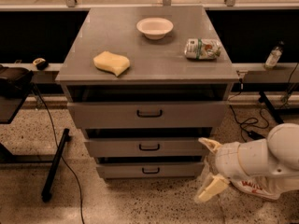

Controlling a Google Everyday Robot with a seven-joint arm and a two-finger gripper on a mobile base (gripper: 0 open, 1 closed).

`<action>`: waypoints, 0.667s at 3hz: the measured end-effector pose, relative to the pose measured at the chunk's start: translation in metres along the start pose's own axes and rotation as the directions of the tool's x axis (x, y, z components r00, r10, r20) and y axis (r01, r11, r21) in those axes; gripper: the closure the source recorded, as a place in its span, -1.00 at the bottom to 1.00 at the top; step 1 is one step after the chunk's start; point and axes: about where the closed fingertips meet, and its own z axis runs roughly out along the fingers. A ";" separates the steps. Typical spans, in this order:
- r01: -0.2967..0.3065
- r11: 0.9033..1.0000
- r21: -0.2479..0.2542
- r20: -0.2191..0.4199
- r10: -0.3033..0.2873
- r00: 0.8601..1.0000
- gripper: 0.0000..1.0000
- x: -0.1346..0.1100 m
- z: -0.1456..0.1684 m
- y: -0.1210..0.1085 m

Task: Open middle drawer

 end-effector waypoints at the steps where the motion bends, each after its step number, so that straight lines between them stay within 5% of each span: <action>1: -0.030 0.995 0.095 0.098 0.021 0.995 -1.00 0.001 0.038 -0.013; 2: -0.035 0.985 0.170 0.094 0.019 0.995 -1.00 0.003 0.040 -0.034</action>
Offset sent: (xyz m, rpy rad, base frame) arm 0.0166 0.0172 -0.0235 0.0788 -0.0592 -0.0546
